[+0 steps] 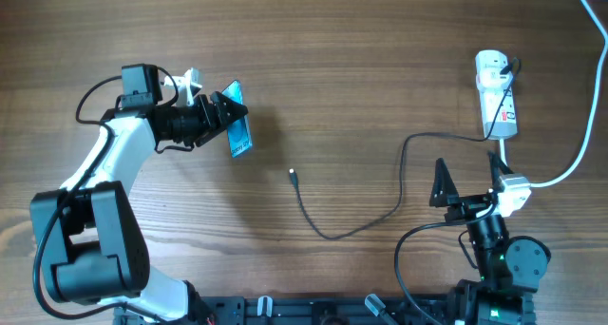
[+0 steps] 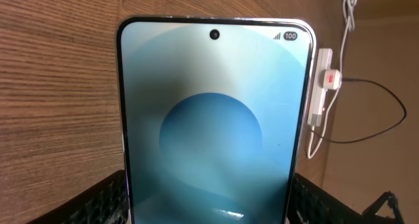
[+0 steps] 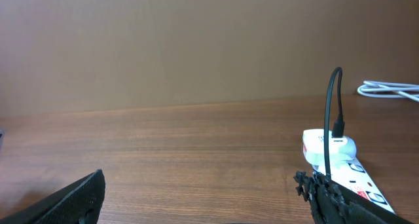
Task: Plug charger to phone and switch on socket
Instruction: 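Lift the phone with the left gripper and tilt it upright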
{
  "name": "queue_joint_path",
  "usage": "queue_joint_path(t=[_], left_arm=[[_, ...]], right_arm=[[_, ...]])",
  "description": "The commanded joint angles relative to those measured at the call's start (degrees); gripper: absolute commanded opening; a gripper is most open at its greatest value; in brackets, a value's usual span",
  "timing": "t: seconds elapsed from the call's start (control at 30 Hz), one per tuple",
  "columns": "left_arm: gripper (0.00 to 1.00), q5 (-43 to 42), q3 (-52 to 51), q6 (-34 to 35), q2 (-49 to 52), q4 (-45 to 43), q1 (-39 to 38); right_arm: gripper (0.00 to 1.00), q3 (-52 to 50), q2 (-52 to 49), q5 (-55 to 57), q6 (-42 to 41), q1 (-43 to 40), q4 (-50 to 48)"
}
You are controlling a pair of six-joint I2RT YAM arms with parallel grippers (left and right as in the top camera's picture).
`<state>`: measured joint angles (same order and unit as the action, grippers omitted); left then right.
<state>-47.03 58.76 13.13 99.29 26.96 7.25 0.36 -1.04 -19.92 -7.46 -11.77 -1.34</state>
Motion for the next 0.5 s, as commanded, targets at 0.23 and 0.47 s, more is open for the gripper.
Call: queue_joint_path(t=[0.23, 0.47], left_arm=[[0.76, -3.3, 0.1, -2.7, -1.8, 0.0, 0.2], [0.77, -4.2, 0.1, -2.7, -1.8, 0.0, 0.2]], right_arm=[[1.00, -0.1, 0.4, -3.3, -5.1, 0.2, -0.5], [1.00, 0.0, -0.7, -8.3, -13.9, 0.2, -0.9]])
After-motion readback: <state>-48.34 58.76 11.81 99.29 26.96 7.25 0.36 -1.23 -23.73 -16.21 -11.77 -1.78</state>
